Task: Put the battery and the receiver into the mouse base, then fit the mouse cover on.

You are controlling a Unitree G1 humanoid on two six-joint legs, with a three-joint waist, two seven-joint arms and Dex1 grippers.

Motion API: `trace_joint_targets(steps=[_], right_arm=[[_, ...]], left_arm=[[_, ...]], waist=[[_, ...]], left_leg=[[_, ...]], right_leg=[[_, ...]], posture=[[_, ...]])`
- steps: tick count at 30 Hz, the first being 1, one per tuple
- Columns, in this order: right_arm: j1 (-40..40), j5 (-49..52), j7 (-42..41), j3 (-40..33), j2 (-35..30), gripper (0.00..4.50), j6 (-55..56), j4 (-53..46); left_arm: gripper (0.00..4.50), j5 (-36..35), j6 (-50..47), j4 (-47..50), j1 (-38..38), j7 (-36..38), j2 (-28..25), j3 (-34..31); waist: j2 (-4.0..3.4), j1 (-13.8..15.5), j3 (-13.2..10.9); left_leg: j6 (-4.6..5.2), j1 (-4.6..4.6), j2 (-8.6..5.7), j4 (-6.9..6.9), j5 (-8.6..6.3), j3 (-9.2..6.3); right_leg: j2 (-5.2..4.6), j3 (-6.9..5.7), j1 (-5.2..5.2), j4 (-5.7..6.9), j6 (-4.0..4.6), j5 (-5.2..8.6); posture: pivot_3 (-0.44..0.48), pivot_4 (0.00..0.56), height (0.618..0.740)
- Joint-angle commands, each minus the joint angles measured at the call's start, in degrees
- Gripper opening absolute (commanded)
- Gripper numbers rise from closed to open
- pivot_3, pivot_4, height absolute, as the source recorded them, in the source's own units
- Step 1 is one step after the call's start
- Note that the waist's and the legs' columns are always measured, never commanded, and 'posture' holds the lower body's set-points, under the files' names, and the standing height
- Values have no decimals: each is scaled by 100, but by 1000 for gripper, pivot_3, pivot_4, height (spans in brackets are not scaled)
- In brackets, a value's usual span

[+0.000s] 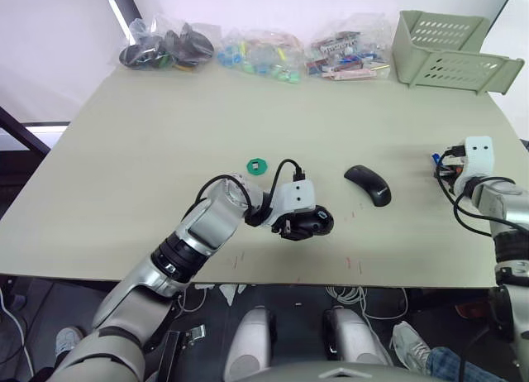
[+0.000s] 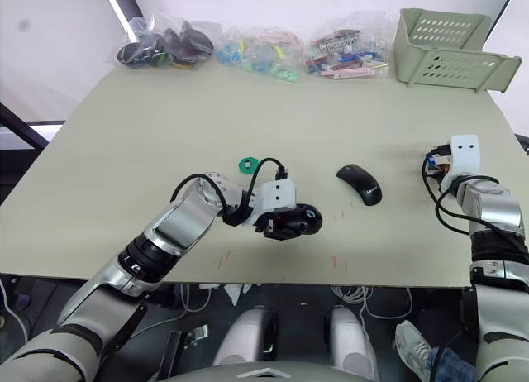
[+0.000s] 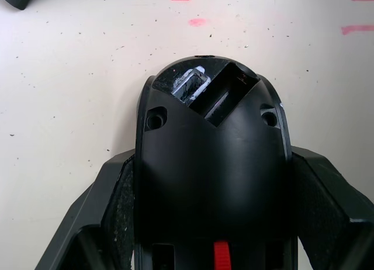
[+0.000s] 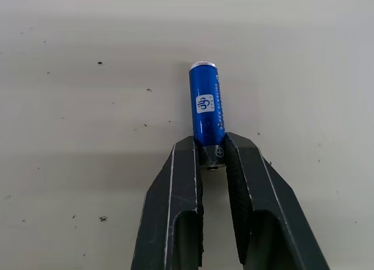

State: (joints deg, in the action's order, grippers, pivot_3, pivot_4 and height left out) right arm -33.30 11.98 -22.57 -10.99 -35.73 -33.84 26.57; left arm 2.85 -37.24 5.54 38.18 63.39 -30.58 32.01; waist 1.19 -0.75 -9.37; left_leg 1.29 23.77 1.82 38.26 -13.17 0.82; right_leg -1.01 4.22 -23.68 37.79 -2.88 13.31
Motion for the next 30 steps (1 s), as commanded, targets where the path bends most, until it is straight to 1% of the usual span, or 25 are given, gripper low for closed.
trace_joint_targets(steps=[1, 2, 3, 5, 6, 7, 9, 12, 13, 14, 17, 19, 21, 23, 25, 27, 30], right_arm=[[192, 472, -460, -195, -319, 47, -639, -1416], [253, 743, -616, -262, -420, 47, -1136, -1941], [296, 957, -838, -159, -665, 47, -1726, -2458], [394, 1068, -1163, 254, -1306, 47, -2612, -3335], [391, 1334, -1270, 230, -1464, 47, -3109, -3647], [328, 1693, -1390, 107, -1546, 47, -3693, -3890], [184, 2219, -1520, -135, -1577, 47, -4495, -4262], [-51, 2823, -1670, -112, -1758, 47, -5616, -4947], [-79, 3100, -1671, -93, -1794, 47, -5789, -5051], [-104, 3359, -1655, 80, -1959, 47, -5857, -5135], [-176, 4049, -1369, 221, -2071, 47, -5866, -5114], [-345, 4769, -1313, 620, -2294, 47, -5866, -5108], [-473, 5188, -1305, 911, -2439, 47, -5866, -5171], [-671, 5684, -825, 1123, -2282, 47, -5866, -4878], [-812, 6066, -175, 1455, -1908, 47, -5866, -4580], [-826, 6484, 795, 1681, -1415, 47, -5866, -3978], [-927, 7090, 1739, 1818, -1043, 47, -5866, -3462]], left_arm=[[2993, 145, -61, -77, -101, -63, 6, 200], [2993, 149, -58, -71, -107, -61, -2, 197], [2993, 150, -57, -64, -112, -57, -8, 196], [2993, 151, -45, -68, -115, -51, -13, 196], [2993, 153, -36, -76, -113, -48, -13, 200], [2993, 155, -30, -85, -108, -47, -7, 204], [2993, 156, -17, -96, -104, -39, -2, 203], [2993, 158, 26, -137, -74, 1, -14, 201], [2993, 161, 44, -147, -70, 15, -22, 201], [2993, 166, 63, -161, -70, 25, -32, 201], [2993, 185, 119, -196, -70, 39, -56, 204], [2993, 183, 126, -169, -99, 59, -92, 206], [2993, 179, 131, -148, -121, 76, -117, 205], [2993, 188, 140, -146, -125, 78, -115, 212], [2993, 188, 119, -140, -117, 73, -98, 219], [2993, 190, 112, -145, -116, 83, -112, 217], [2993, 202, 115, -164, -104, 97, -126, 227]], waist=[[-5, 8, -1], [-13, 9, -3], [-21, -1, -2], [-50, 0, -8], [-52, 1, -6], [-50, 2, -5], [-40, -7, 1], [-43, 4, -2], [-44, 1, -3], [-43, 1, -2], [-37, 3, -3], [-37, -3, -3], [-38, -7, -4], [-37, -16, -4], [-34, -9, -4], [-28, -20, -1], [-25, -27, -2]], left_leg=[[0, 0, 0, 0, 0, 0], [0, 2, 0, 0, 0, -1], [1, 4, 0, -1, -1, -3], [4, 5, 0, 1, -2, -2], [4, 4, -2, 0, -2, 0], [4, 0, -2, 0, -3, -3], [4, -2, 4, 0, -3, -7], [5, 1, 5, 0, -3, -6], [5, 5, 3, 0, -3, -5], [6, 5, 4, -1, -4, -5], [8, 5, 5, -1, -5, -7], [8, 5, 6, -1, -5, -5], [8, 4, 6, -1, -5, -2], [9, 3, 25, -6, -6, -1], [9, 1, 28, -5, -6, 0], [9, 7, 28, -6, -6, -3], [9, 6, 29, -5, -6, 2]], right_leg=[[0, 0, 0, 0, 0, 0], [0, 0, 0, 0, 0, 0], [0, -1, -1, -1, -1, 1], [-1, 1, -2, -1, -2, 0], [-3, 3, -2, 0, -3, 2], [-1, 1, -1, 0, -16, 12], [2, -3, 1, -2, 0, 24], [1, -4, 0, -2, 2, 25], [-1, -3, -3, -3, 2, 25], [-1, -3, -3, -5, 3, 24], [-3, -6, -1, -11, 4, 25], [-4, -6, -1, -14, 4, 26], [-5, -5, -2, -13, 3, 26], [-2, -5, -4, -13, 4, 26], [1, -7, -3, -15, 4, 26], [1, -9, -5, -17, 5, 26], [1, -5, -5, -14, 10, 22]], posture=[[0, 150, 740], [0, 150, 740], [0, 150, 740], [0, 150, 740], [0, 150, 740], [0, 150, 740], [0, 150, 740], [0, 150, 740], [0, 150, 740], [0, 150, 740], [0, 150, 740], [0, 150, 740], [0, 150, 740], [0, 150, 740], [0, 150, 740], [0, 150, 740], [0, 150, 740]])
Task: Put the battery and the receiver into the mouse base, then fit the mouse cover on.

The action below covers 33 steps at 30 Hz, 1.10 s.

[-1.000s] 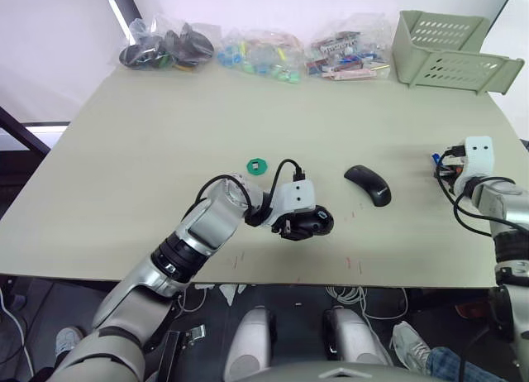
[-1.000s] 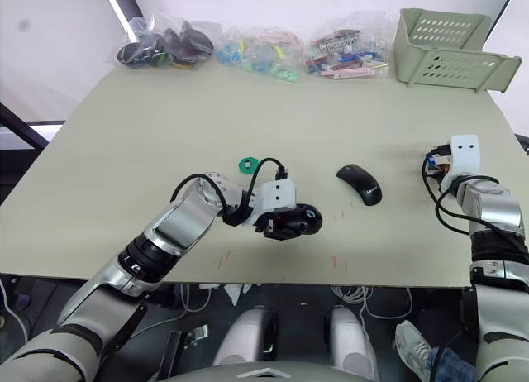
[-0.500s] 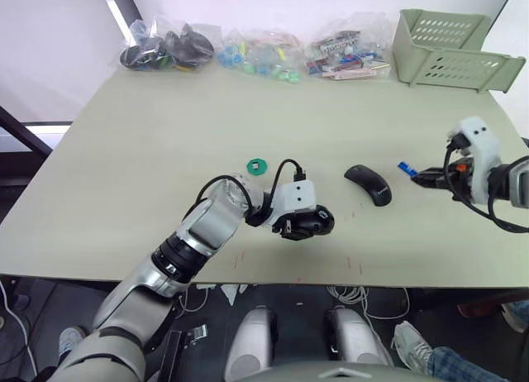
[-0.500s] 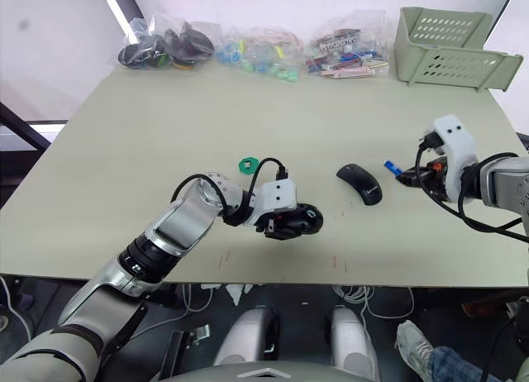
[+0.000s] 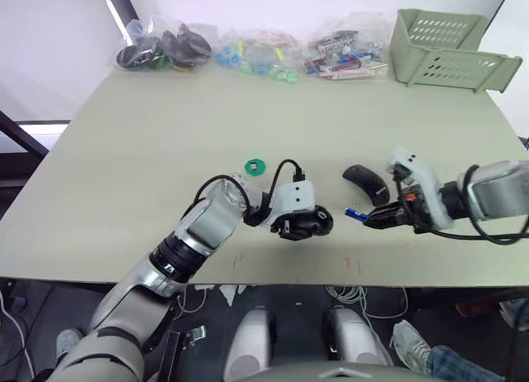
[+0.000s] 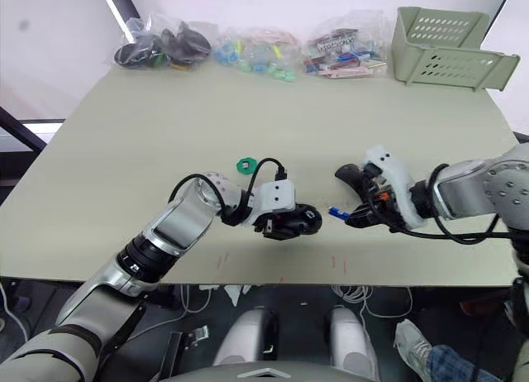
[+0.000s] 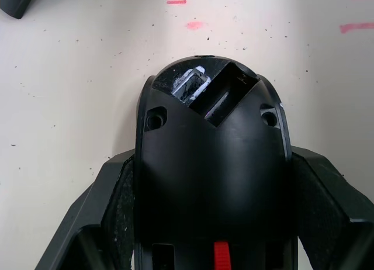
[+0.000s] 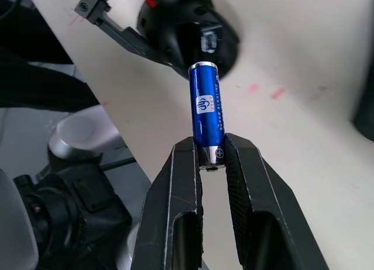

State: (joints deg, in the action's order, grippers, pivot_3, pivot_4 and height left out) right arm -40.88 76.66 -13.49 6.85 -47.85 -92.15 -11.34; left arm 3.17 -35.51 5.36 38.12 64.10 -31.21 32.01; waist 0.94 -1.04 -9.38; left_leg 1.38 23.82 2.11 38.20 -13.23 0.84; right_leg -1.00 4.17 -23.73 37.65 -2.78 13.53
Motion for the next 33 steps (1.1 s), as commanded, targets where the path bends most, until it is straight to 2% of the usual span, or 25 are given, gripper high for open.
trace_joint_targets(steps=[1, 4, 7, 9, 19, 33], right_arm=[[-233, 857, 1086, 84, 265, 47, -35, 436], [-385, 1684, 2043, 287, 522, 47, 75, 941], [-452, 3129, 3175, 922, 382, 47, 828, 1183], [-459, 3585, 3495, 1133, 350, 47, 1120, 1222], [-391, 3634, 3940, 1343, 572, 47, 1429, 1302], [-555, 3634, 3985, 1546, 556, 47, 1140, 1729]], left_arm=[[2993, 176, -52, -156, -89, 30, -65, 233], [2993, 182, -63, -152, -89, 41, -77, 238], [2993, 183, -98, -100, -111, 51, -99, 227], [2993, 178, -122, -78, -117, 55, -105, 221], [2993, 146, -237, 48, -149, 53, -161, 206], [2993, 108, -310, 48, -181, 30, -170, 173]], waist=[[0, 5, 0], [0, -6, -1], [1, -6, -1], [2, -16, -2], [2, -86, -2], [2, -108, -2]], left_leg=[[0, 1, 0, 0, 0, -1], [0, 1, 0, -1, 0, 0], [1, 2, 1, -1, 0, -4], [1, 2, 1, -2, 0, -4], [2, 2, 4, -4, -1, -6], [2, 2, 6, -11, -1, -6]], right_leg=[[0, 0, 0, 1, 0, 0], [1, 0, -1, 0, 0, -3], [1, -3, 0, -1, 0, -5], [1, -2, 0, -1, 1, -4], [3, -3, 0, -2, -7, 3], [1, -3, -1, -9, -4, 4]], posture=[[0, 150, 740], [0, 150, 740], [0, 150, 740], [0, 150, 740], [0, 150, 740], [0, 150, 740]])
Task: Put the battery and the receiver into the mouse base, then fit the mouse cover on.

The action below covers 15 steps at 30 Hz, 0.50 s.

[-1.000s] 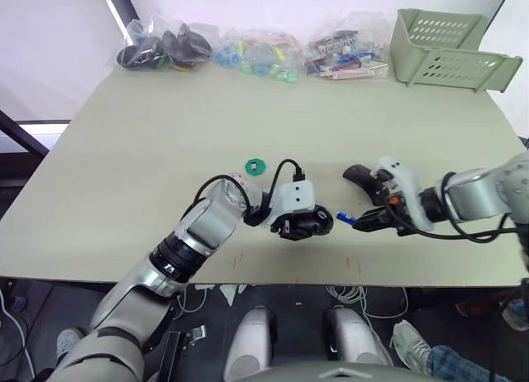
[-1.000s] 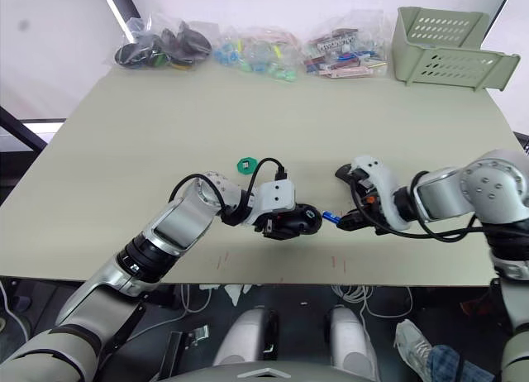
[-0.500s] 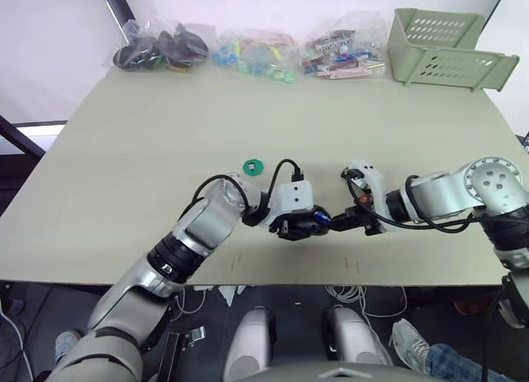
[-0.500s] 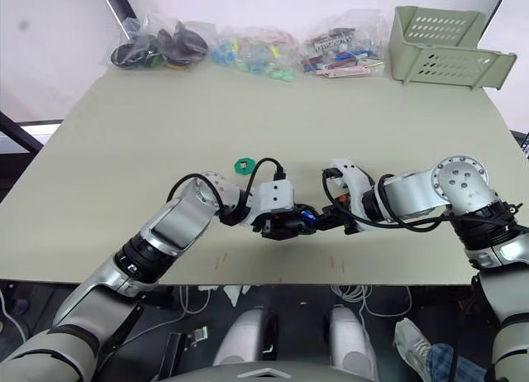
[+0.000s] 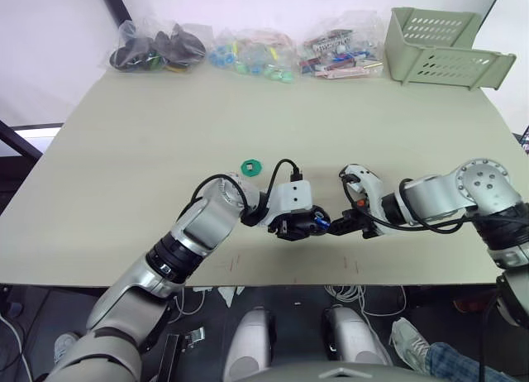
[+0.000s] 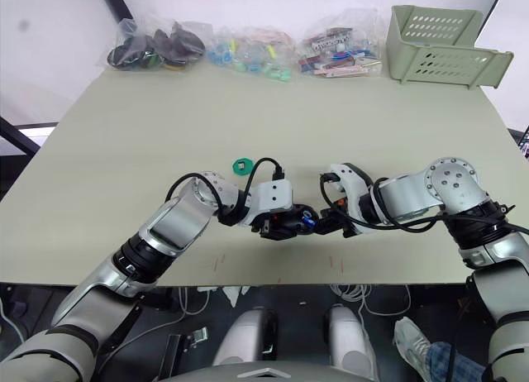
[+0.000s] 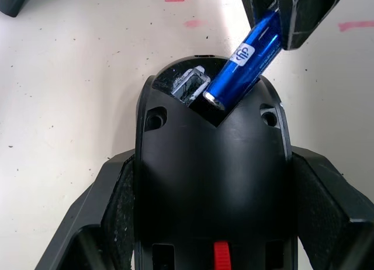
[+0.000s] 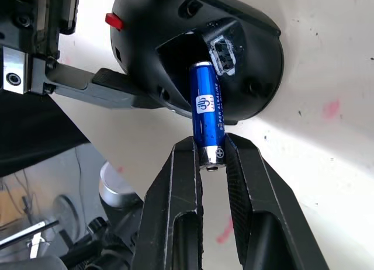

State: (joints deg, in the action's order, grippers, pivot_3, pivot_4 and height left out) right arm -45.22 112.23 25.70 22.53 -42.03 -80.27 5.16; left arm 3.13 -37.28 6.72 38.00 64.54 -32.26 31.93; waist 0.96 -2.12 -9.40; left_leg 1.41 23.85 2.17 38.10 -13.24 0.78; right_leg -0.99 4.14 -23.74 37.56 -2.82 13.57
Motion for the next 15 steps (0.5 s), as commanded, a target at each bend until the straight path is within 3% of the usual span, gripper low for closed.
trace_joint_targets(steps=[1, 15], right_arm=[[-160, 77, 108, -16, 8, 47, -55, 146], [-590, 77, 593, -36, 608, 47, -307, 1060]], left_arm=[[2993, 108, -137, -88, -177, -13, -67, 181], [2993, 121, -116, -90, -185, -16, -55, 204]], waist=[[0, 1, 0], [0, -23, 0]], left_leg=[[0, 0, 0, 0, 0, 0], [1, -2, 2, -3, 0, 0]], right_leg=[[0, 0, 0, -1, 0, 0], [0, 0, 0, -3, -1, 0]], posture=[[0, 150, 740], [0, 150, 740]])
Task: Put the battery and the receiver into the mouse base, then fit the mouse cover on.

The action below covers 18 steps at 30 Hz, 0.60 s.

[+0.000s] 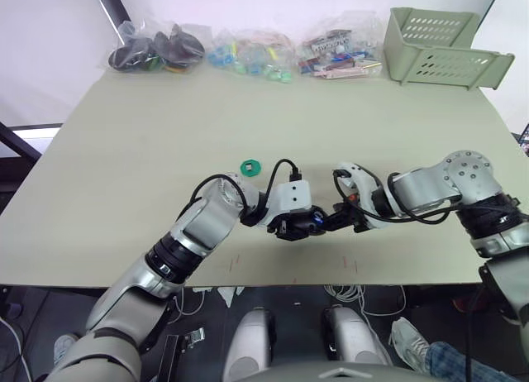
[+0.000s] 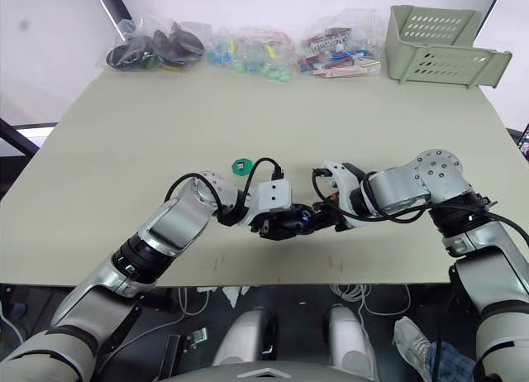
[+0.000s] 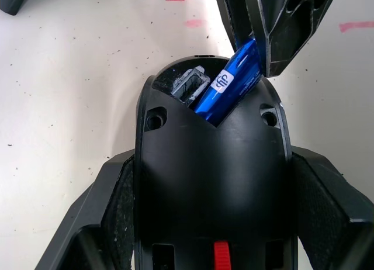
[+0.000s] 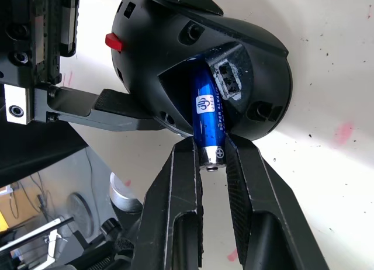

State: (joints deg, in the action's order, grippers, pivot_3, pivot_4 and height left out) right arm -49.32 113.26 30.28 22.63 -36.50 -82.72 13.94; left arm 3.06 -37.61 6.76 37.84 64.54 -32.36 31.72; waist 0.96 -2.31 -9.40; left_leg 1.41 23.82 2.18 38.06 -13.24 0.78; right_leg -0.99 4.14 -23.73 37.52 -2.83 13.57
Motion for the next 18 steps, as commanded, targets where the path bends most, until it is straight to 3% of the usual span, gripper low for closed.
trace_joint_targets(steps=[1, 14, 16, 18], right_arm=[[-203, -26, 149, -42, 76, 47, -87, 219], [-172, -26, 191, -29, 119, 47, -211, 291], [-172, -26, 210, -67, 123, 1143, -194, 297], [-143, -26, 277, -158, 108, 1923, -131, 241]], left_arm=[[2993, 128, -86, -86, -171, -16, -44, 226], [2993, 114, -143, -59, -201, -76, 34, 246], [2993, 119, -139, -74, -193, -89, 56, 251], [2993, 119, -137, -79, -194, -100, 73, 251]], waist=[[0, -2, 0], [0, 1, 1], [0, 2, 1], [-1, 15, 1]], left_leg=[[0, 0, 0, 0, 0, 1], [0, 1, 0, -5, 0, -1], [0, 2, 0, -6, 0, 0], [1, 2, -1, -6, 0, 0]], right_leg=[[0, 0, 0, -1, 0, 0], [-1, -1, 1, -10, -2, 1], [-3, -1, 1, -13, -2, 1], [-4, -1, 2, -14, -3, 1]], posture=[[0, 150, 740], [0, 150, 740], [0, 150, 740], [0, 150, 740]])
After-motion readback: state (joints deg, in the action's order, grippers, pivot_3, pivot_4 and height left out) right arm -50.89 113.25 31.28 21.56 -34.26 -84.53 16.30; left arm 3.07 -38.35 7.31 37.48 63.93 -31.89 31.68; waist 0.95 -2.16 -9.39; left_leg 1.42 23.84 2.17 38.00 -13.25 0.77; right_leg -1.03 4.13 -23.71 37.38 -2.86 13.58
